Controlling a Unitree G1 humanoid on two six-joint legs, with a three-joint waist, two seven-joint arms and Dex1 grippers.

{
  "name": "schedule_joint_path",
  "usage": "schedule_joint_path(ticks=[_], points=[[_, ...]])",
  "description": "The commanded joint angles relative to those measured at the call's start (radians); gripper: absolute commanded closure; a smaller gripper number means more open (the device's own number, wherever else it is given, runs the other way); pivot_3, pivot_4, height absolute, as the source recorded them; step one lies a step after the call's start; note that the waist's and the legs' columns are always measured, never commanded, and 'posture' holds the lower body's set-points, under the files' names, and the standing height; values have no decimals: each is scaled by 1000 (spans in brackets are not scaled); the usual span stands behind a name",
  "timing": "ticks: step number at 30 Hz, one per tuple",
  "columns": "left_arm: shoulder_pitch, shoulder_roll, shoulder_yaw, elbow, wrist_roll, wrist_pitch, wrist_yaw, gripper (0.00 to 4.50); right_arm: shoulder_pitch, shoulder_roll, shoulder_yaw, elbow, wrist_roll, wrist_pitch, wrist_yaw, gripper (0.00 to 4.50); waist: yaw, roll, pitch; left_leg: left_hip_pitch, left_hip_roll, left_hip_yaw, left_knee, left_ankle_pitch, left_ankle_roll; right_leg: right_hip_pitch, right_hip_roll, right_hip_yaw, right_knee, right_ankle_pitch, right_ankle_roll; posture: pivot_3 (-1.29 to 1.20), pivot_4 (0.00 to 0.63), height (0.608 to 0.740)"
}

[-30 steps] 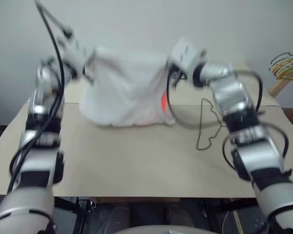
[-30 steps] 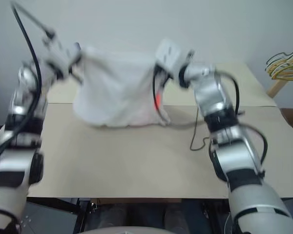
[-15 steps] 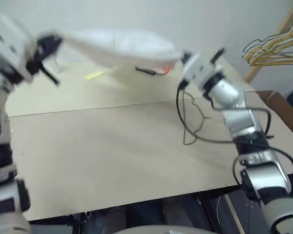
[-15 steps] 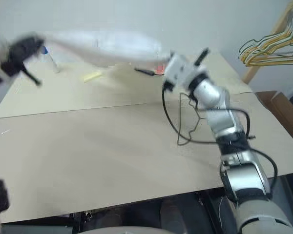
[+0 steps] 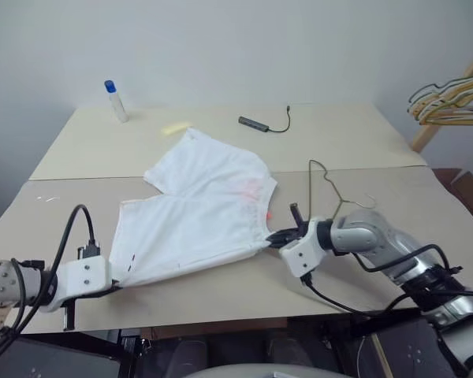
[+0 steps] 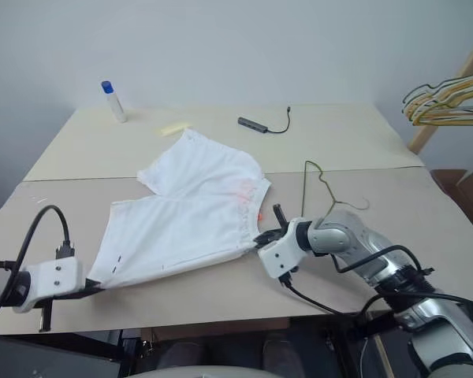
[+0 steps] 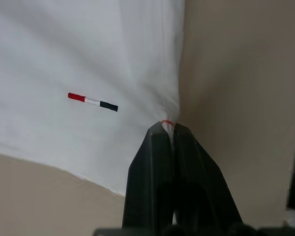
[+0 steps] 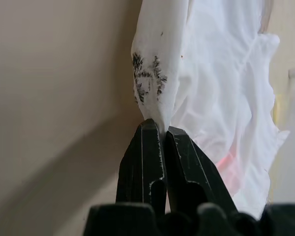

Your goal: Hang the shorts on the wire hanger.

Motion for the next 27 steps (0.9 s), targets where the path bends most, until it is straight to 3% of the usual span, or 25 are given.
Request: schedule_joint_path(ticks=[1,6,8,14,18,20,23,27], points=[[72,15,99,-106,-42,27,-71,4500,10,-50,-44,-58,46,-9,79,4466,5,0,0,0,0,0,0,0,0,0,0,0,0,0,0,98,0,740],[153,-2,102,-161,-26,17,-99,4500,64,-111,-47,-174,164,62,203,4466,10,0,0,2,3,2,0,0,0,1,3,0,0,-4,2,100,0,740],[152,4,110,-171,-61,50,-118,4500,77,-121,-47,-200,179,102,234,3889,15,0,0,1,3,3,0,0,1,1,2,1,0,-3,3,98,0,740],[116,19,112,-182,-119,74,-183,2924,96,-124,-89,-220,212,170,269,1989,17,0,0,2,3,3,0,0,1,1,3,1,-1,-6,-2,88,0,740],[56,6,167,-173,-216,104,-217,1700,124,-168,-205,-259,411,275,329,670,20,0,1,1,3,3,0,0,1,0,3,1,-1,-4,2,80,0,740],[-3,1,180,-175,-281,142,-210,1073,105,-137,-289,-270,499,418,275,19,18,0,2,1,3,3,0,0,1,0,2,1,-1,-4,2,81,0,740],[-138,-30,100,-169,-273,162,-111,88,3,-35,-327,-261,499,796,112,0,11,1,1,3,4,3,0,0,1,1,4,1,-1,-4,2,71,0,740],[-341,-134,-43,-175,-241,184,45,35,-90,106,-345,-188,473,1164,-77,0,10,2,0,2,4,3,-1,0,1,0,5,1,-1,-2,2,43,0,740]])
